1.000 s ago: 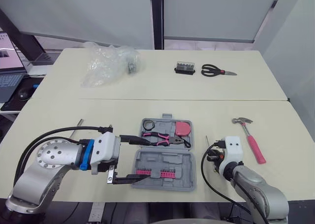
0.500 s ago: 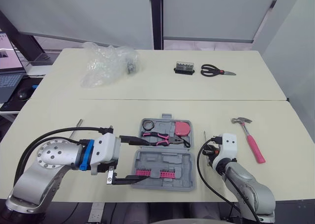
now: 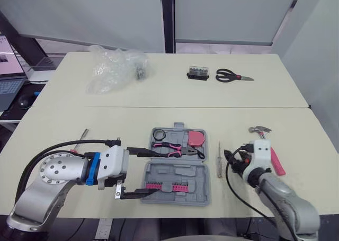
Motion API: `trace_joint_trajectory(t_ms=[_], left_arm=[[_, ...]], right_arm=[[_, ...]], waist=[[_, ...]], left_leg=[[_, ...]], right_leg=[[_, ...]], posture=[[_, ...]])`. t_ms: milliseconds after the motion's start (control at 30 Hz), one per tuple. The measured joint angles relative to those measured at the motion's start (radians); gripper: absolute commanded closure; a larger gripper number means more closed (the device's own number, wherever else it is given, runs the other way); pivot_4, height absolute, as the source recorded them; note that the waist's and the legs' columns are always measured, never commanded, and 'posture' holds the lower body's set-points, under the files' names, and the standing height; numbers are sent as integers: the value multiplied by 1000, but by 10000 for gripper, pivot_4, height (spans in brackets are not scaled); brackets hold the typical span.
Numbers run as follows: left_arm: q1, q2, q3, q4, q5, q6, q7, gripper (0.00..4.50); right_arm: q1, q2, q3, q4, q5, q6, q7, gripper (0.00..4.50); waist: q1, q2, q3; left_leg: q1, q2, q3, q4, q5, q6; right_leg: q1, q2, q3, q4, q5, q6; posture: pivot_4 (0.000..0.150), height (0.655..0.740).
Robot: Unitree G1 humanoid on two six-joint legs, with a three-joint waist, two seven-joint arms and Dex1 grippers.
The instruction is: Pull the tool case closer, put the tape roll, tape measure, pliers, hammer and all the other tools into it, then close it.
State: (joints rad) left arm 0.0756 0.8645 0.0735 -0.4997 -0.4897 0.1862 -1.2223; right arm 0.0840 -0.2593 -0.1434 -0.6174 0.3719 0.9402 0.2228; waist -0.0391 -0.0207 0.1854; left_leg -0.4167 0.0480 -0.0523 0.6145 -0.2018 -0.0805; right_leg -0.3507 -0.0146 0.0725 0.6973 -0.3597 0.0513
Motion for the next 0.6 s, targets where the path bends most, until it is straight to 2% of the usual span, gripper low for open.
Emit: trace_joint_trajectory(t_ms=[67, 133, 200, 267, 333, 433, 600], left_arm=[[14, 0, 6, 0, 4, -5, 11, 0], [25, -1, 10, 1, 7, -17, 13, 0], [25, -2, 10, 1, 9, -20, 14, 0], [22, -5, 8, 1, 14, -21, 18, 0], [18, -7, 7, 0, 19, -20, 30, 0], [9, -11, 2, -2, 25, -19, 40, 0], [8, -18, -27, -8, 36, -19, 55, 0]], right_arm=[[-49, -159, 35, 7, -6, -55, 124, 13772], [-152, -375, 121, 56, -28, -145, 322, 13772], [-255, -549, 237, 142, -118, -325, 505, 13772], [-376, -663, 368, 262, -235, -550, 687, 13772], [-496, -706, 482, 379, -328, -765, 850, 13772], [-670, -706, 621, 546, -451, -1056, 1043, 13772], [-872, -628, 771, 765, -596, -1389, 1218, 13772]], waist=[[-7, 0, 0], [-14, 0, 0], [-14, 0, 1], [-15, 0, 1], [-16, 0, 1], [-17, 0, 2], [-17, 0, 2]], left_leg=[[1, 0, 1, 0, 0, 0], [1, 0, 0, 0, 0, 1], [2, 0, 0, 0, 1, 1], [1, 0, 0, 0, 1, 1], [1, 0, 0, 0, 0, 1], [0, 0, 0, 0, 1, 1], [1, 0, 0, 1, 1, 1]], right_leg=[[1, 0, 0, 0, 0, 0], [1, 0, 0, -1, 0, 0], [2, 0, -1, -1, 0, 0], [1, 0, -1, -1, 0, 0], [1, 0, -1, -2, 0, 0], [1, -1, -1, -2, 0, 0], [2, -1, -1, -2, 0, 0]], posture=[[1500, 7400], [1500, 7400], [1500, 7400], [1500, 7400], [1500, 7400], [1500, 7400], [1500, 7400]])
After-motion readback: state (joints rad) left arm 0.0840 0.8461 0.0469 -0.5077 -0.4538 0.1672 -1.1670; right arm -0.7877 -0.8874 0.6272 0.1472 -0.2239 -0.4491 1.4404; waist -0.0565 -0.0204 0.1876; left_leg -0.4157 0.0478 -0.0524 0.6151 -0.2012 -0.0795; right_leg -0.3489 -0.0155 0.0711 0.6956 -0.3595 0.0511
